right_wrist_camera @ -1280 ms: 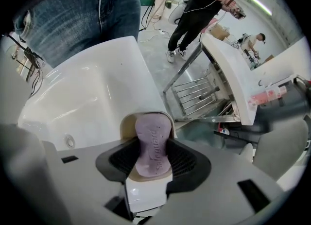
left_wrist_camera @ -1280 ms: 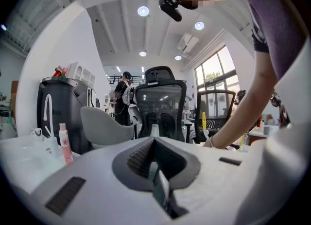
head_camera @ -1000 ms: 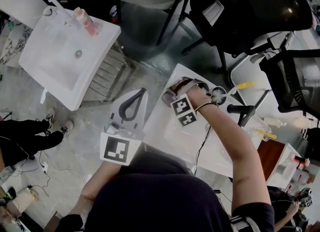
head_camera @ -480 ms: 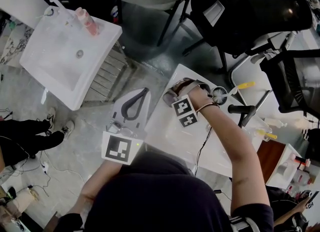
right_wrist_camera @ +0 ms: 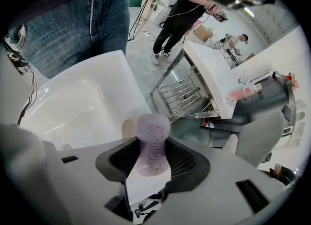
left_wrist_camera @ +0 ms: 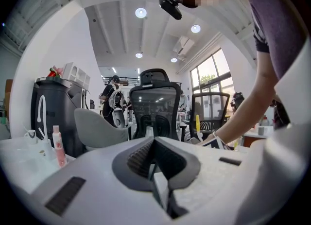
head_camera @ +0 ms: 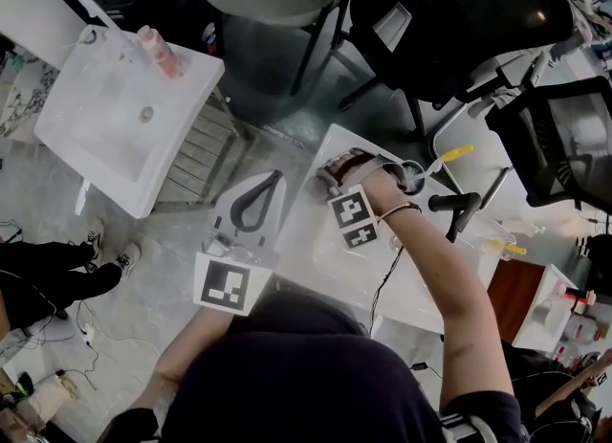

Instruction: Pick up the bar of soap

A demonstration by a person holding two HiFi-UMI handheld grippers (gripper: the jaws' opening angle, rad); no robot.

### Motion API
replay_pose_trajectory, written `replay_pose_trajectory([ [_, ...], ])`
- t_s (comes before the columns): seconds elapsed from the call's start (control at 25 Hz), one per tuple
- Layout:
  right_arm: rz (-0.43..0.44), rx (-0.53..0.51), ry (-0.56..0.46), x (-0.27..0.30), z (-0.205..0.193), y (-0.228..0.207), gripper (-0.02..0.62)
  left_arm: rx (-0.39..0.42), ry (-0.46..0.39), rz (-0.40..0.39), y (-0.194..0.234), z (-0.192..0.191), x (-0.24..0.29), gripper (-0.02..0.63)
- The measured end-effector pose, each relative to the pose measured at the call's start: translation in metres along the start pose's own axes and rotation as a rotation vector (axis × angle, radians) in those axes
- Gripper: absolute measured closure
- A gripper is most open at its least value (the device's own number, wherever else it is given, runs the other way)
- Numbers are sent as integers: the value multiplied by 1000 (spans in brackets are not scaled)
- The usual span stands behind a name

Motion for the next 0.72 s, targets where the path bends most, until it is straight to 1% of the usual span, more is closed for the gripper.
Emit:
replay_pose_trajectory([
  [0.52,-174,67,61,-77,9,2,407,25,-62,-60,-19,13,-8,606],
  [0.72,-263,137,80,-108,12,6,407,32,-81,-89,-29,19,-9,606],
])
Point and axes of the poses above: the fingertips, and each gripper's own axes: x forward along the fingers, y to its left, z out of its top, the point moved 4 cm from there along -x, backward along the fingers, and after that the axes turned 2 degrees about z, right-handed, at the moved point
